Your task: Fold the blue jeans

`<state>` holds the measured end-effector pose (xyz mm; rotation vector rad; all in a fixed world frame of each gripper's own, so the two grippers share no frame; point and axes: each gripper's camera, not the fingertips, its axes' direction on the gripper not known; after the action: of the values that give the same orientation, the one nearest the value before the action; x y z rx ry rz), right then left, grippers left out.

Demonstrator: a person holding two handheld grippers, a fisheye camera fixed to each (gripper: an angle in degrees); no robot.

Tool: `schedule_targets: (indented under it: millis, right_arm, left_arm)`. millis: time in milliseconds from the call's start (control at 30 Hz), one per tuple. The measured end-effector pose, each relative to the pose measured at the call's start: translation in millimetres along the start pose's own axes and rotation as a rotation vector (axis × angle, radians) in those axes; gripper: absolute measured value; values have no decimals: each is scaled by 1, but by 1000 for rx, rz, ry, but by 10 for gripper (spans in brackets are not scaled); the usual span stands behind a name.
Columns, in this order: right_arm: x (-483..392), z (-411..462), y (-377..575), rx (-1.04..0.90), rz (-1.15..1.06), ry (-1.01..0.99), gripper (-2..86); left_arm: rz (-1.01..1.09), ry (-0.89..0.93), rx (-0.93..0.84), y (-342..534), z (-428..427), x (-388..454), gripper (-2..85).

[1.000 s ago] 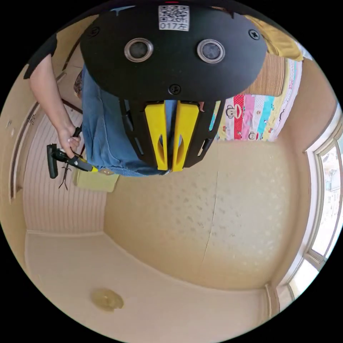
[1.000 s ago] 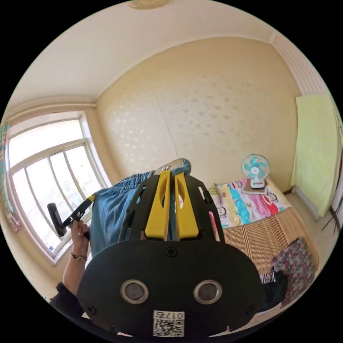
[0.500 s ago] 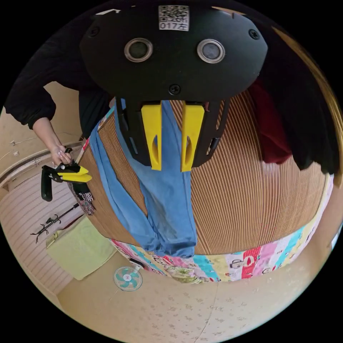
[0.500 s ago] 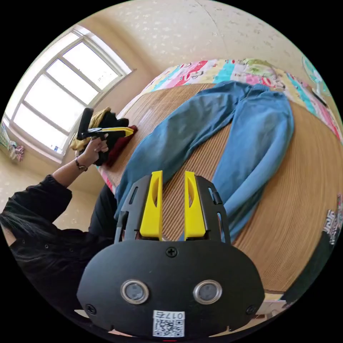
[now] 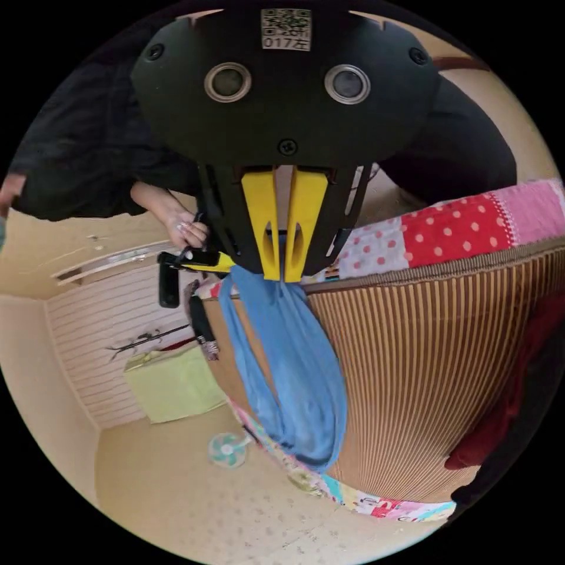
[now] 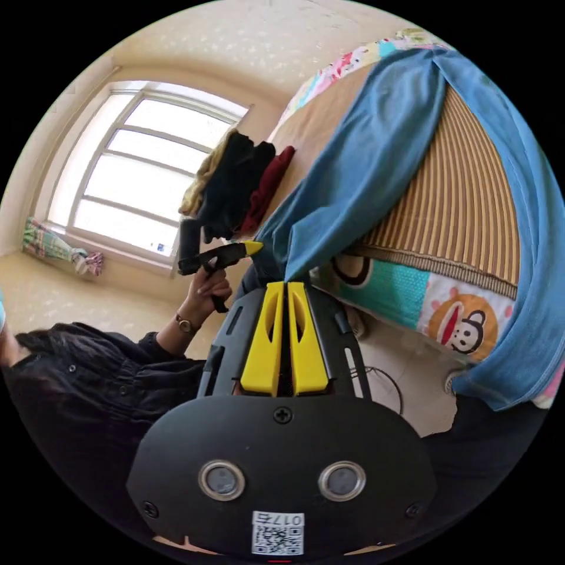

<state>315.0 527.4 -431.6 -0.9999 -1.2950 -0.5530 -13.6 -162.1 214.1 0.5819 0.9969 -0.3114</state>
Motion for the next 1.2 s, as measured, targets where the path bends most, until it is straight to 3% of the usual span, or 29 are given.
schedule_targets:
  millis: [100, 133, 200, 267, 333, 433, 533, 600, 667, 733, 800, 833, 933, 1067, 1200]
  right_arm:
    - [-17, -41, 16, -15, -56, 49, 26]
    - [-15, -61, 25, 15, -13, 140, 30]
    - [-11, -92, 42, 105, 59, 353, 50]
    - [-1, -123, 53, 207, 204, 677, 112]
    - [13, -139, 52, 241, 320, 802, 121]
    - [45, -154, 47, 238, 397, 744, 71]
    - [81, -161, 47, 116, 500, 663, 25]
    - [73, -185, 61, 182, 462, 523, 18]
    - [52, -242, 99, 420, 332, 155, 16]
    - [47, -284, 135, 600, 273, -7, 19]
    - [43, -308, 153, 642, 265, 135, 28]
    - [49, -311, 151, 598, 314, 251, 47]
    - [72, -295, 111, 387, 387, 298, 103]
    - [67, -257, 53, 174, 434, 680, 102]
    - [80, -247, 20, -14, 429, 686, 73]
  left_arm:
    - [-88, 226, 169, 37, -52, -36, -8]
    - [-135, 201, 176, 45, -58, -45, -8]
    - [-316, -49, 145, 74, -79, -66, -9]
    - [-366, -160, 130, 88, -92, -67, -9]
    - [-359, -134, 172, 96, -102, -64, -9]
    - [-353, -18, 238, 97, -109, -60, -9]
    - [-321, 11, 230, 82, -103, -47, -9]
    - [-273, 26, 213, 69, -95, -30, -9]
    - [-235, 41, 194, 62, -89, -17, -9]
    - [-208, 45, 165, 57, -82, -9, -10]
    - [-180, 28, 110, 49, -69, -2, -10]
    - [-173, 23, 93, 47, -65, -1, -9]
    - [-158, 22, 25, 32, -45, 5, -9]
    - [-55, 31, 11, 19, -28, 41, -9]
    - [8, -45, 33, 34, -29, 72, -10]
